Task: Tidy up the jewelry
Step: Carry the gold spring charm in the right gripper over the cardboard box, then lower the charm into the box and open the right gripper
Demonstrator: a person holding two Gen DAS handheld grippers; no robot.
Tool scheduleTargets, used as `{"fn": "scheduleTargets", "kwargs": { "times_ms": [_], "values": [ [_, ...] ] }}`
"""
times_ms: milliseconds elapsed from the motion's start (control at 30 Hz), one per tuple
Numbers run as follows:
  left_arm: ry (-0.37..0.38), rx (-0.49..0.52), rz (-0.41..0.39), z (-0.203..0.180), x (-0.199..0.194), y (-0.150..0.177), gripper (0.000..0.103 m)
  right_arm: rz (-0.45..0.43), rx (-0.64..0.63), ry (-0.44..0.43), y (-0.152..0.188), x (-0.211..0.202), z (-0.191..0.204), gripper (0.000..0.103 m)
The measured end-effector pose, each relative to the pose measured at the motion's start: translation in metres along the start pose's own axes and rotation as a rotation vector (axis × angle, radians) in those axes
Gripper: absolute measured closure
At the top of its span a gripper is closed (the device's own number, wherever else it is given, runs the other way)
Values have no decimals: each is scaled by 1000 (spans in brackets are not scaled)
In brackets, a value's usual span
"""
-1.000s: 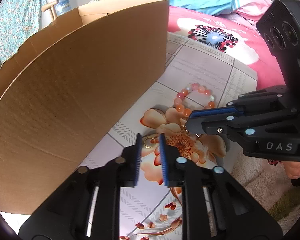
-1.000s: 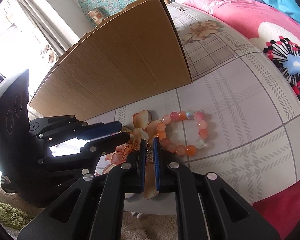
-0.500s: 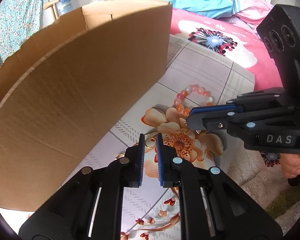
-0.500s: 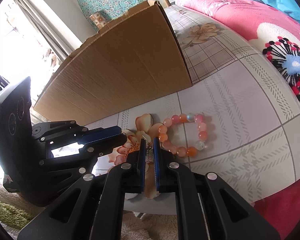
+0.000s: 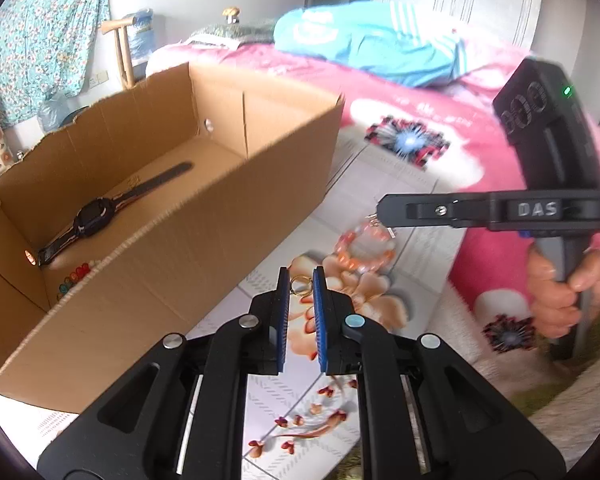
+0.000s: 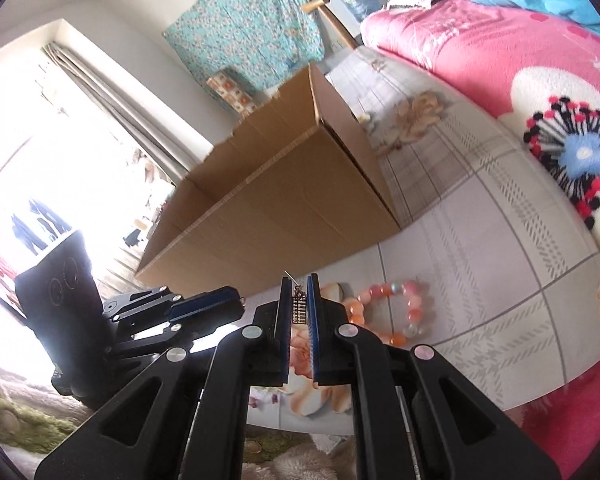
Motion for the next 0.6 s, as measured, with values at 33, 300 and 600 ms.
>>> {"fn": "scheduleTargets", "kwargs": {
  "times_ms": [33,300,600],
  "values": [
    [15,-8,-10,0,-6,-3,92,-8,-11,1,-3,-2,4,95],
    [68,-36,-127,8,-53,-50,92,-92,-148,-25,-47,-17,41,95],
    [-6,-106,-6,81,-33,-110,92,-90,-300,-35,-108,11,72,95]
  ]
}}
Point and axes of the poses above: each gripper's, at about its wrist camera, not at the fingertips, and x roughly the way its jaws point, z to its left, y to its underside, the point moved 8 cm from there along x, roughly the way its jaws point, and after that the axes turned 9 degrees about -x, right-handed, at the moved point
